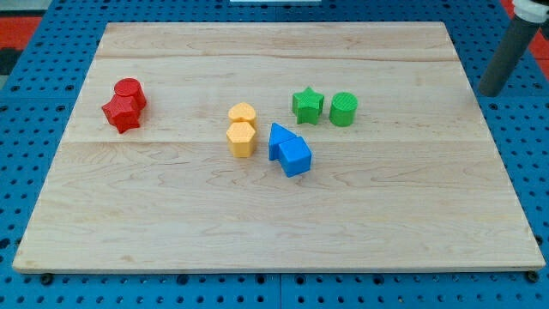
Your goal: Push the green circle to the bottom right
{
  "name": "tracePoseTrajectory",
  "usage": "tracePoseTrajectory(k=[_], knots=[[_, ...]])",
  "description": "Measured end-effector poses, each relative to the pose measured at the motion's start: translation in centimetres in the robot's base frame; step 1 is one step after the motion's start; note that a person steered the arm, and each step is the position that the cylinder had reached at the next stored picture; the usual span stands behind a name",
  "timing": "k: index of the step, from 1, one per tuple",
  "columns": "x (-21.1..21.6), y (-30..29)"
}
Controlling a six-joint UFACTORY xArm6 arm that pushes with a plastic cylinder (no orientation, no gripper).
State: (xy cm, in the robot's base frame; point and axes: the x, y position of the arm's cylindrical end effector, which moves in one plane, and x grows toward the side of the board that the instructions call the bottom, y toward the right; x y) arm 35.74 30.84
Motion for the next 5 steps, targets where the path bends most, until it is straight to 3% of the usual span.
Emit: tracePoseTrajectory(k=[3,4,5], knots=[[-0.7,-2.4],[-2.4,-6.1],[-2.3,-15.8]])
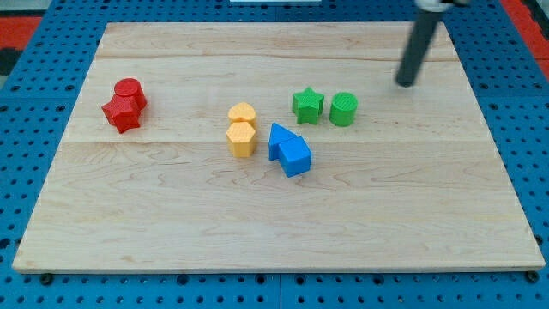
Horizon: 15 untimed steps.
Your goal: Push the green circle to the bottom right
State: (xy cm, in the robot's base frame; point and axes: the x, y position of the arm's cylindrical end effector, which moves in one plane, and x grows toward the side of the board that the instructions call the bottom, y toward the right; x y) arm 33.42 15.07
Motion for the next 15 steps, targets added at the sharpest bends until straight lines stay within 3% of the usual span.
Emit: tracePoseTrajectory(k=[3,7,8,11,13,15], knots=[[0.0,-16.3],[0.3,-26.3],[0.1,-23.2],[0.1,-25.3],[0.1,-18.2],[2.8,-10.6]])
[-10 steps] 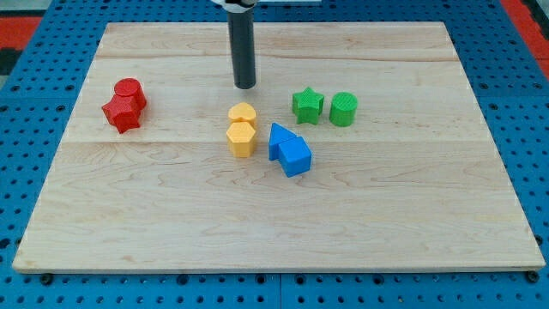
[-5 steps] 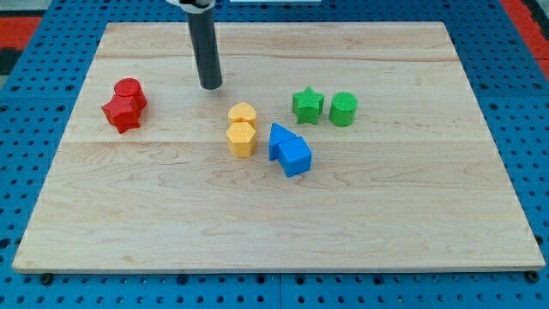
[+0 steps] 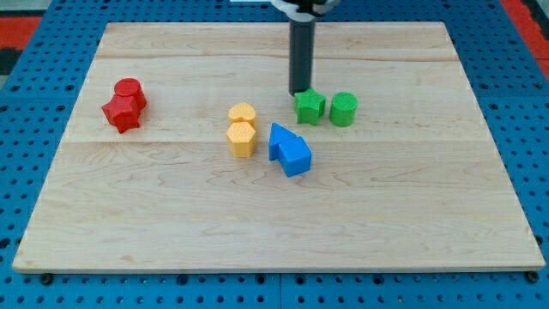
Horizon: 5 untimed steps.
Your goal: Push the green circle to the bottom right
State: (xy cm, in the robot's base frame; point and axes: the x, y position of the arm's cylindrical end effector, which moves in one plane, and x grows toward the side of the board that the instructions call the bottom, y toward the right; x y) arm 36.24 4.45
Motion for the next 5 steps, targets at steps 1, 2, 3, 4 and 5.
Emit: tracePoseTrajectory(k=[1,2,3,4,5], knots=[[1.5,4.0],[2.5,8.2],[3.4,10.2],[4.5,11.2],[6.6,10.4]])
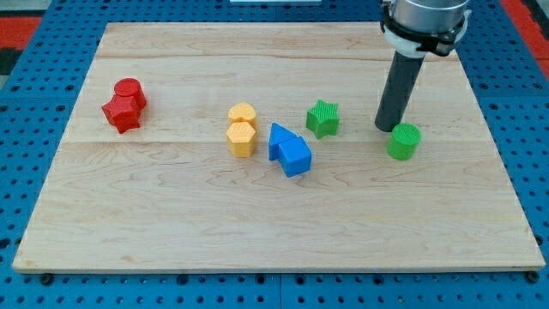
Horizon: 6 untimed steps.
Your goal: Push the green circle to the bottom right
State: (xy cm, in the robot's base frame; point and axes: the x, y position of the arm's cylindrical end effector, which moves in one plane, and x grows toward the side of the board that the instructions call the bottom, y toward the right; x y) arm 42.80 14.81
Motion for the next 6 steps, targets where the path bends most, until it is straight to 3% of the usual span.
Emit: tracePoseTrajectory(k=[4,5,6], knots=[[5.5,6.6],[8.8,6.6],[9.3,4.8]])
